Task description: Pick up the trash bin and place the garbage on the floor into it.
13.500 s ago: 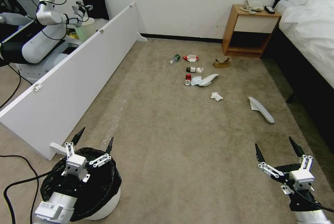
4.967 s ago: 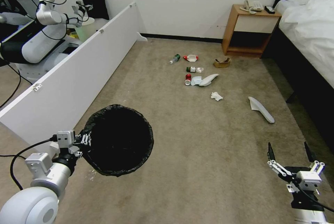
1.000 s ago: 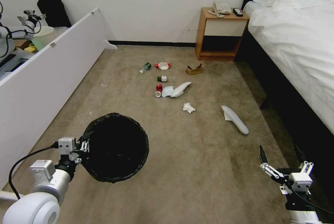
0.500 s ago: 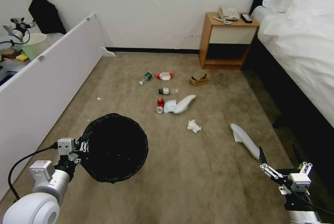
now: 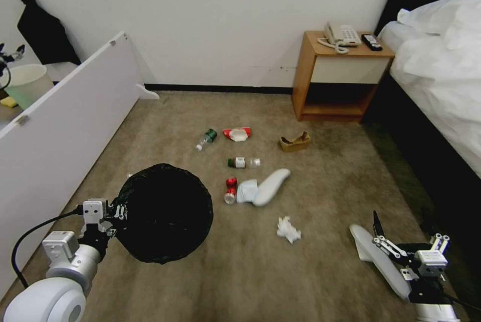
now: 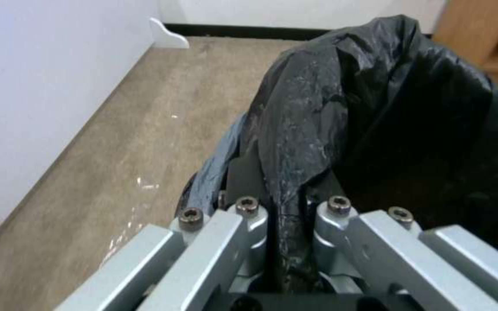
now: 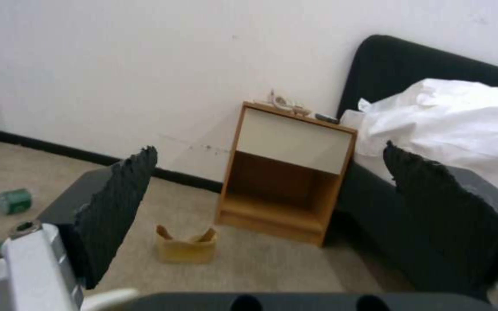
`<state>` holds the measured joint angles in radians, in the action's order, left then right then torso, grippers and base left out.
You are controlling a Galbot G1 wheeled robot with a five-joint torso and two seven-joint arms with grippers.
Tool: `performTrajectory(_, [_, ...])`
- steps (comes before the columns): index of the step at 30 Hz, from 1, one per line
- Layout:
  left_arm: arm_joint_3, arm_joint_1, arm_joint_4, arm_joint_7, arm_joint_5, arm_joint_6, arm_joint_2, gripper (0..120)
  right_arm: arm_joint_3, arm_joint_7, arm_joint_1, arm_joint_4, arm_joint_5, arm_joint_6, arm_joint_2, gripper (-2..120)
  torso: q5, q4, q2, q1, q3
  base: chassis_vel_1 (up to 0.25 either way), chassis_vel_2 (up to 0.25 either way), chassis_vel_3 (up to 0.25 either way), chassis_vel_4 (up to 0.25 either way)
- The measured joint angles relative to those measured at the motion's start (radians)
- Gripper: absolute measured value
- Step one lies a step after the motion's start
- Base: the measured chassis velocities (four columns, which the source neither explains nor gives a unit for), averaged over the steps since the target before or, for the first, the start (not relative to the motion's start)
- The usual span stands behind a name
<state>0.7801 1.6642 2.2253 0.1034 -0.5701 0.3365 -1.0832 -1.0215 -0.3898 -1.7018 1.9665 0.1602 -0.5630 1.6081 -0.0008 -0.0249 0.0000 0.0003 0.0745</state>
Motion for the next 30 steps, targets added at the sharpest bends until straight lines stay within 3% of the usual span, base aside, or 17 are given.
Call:
performTrajectory(7, [0.003,0.003,0.003,0.002,0.004,0.002,-0.002,4,0.000,0.002,-0.001,-0.018,-0.014,-0.004,0.000,100,0.0010,-0.0002,0.000,0.000,0.000,-0.204,0.189,0.162,-0.173])
performTrajectory(13, [0.006,0.014,0.004,0.004,0.021,0.005,-0.008,4,-0.001,0.032,-0.025,-0.036,-0.064,0.033,-0.002,100,0.0009,-0.0002,0.000,0.000,0.000,0.026,-0.038,-0.032,0.025])
performTrajectory(23, [0.018,0.043,-0.009,0.004,0.024,0.006,-0.009,4,0.015,0.066,-0.148,-0.075,-0.152,0.091,-0.079,100,0.0009,-0.0001,0.000,0.000,0.000,0.000,0.000,0.000,0.000])
performTrajectory(30, [0.007,0.017,-0.054,-0.018,0.001,0.004,0.003,4,0.011,0.105,-0.228,-0.080,-0.208,0.142,-0.115,100,0.0006,-0.0004,0.000,0.000,0.000,0.000,0.000,0.000,0.000])
